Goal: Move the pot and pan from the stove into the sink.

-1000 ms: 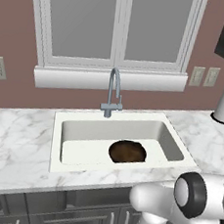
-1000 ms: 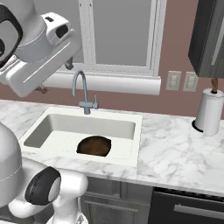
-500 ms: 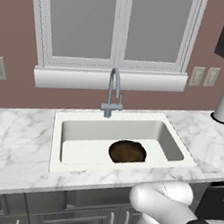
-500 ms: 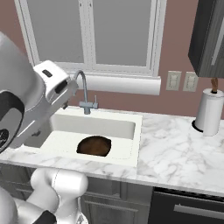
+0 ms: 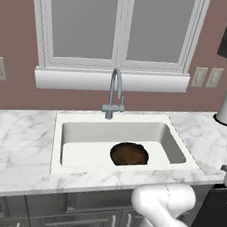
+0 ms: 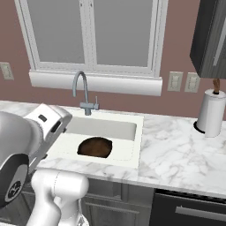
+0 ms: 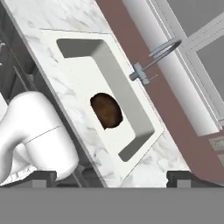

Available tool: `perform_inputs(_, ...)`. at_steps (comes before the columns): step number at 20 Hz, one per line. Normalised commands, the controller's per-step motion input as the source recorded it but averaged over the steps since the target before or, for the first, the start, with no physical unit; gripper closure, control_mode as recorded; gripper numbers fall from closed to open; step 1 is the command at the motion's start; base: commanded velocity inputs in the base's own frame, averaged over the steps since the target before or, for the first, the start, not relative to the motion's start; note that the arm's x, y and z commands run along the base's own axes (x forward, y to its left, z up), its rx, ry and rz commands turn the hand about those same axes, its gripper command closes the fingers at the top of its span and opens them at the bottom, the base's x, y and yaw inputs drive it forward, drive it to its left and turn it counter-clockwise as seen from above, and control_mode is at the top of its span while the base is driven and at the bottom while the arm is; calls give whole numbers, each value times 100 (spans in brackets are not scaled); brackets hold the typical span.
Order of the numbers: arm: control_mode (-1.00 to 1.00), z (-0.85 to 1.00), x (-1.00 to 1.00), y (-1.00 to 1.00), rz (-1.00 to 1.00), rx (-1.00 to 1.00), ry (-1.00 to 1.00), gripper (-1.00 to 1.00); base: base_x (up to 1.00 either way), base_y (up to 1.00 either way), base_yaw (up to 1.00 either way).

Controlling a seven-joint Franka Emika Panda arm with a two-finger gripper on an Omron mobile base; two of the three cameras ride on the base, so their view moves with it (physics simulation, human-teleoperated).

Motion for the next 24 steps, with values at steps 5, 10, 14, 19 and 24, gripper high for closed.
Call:
perform_inputs(5, -100, -7, 3, 2, 0, 0, -3, -100, 0, 0, 0)
perform_inputs(10, 100, 0, 0, 0, 0, 0, 0, -100, -25, 0, 6)
perform_inputs(14, 100, 0, 0, 0, 0, 0, 0, -100, -50, 0, 30)
perform_inputs(19, 100, 0, 0, 0, 0, 0, 0, -100, -32, 0, 41)
perform_inputs(24, 100, 0, 0, 0, 0, 0, 0, -100, -29, -2, 43)
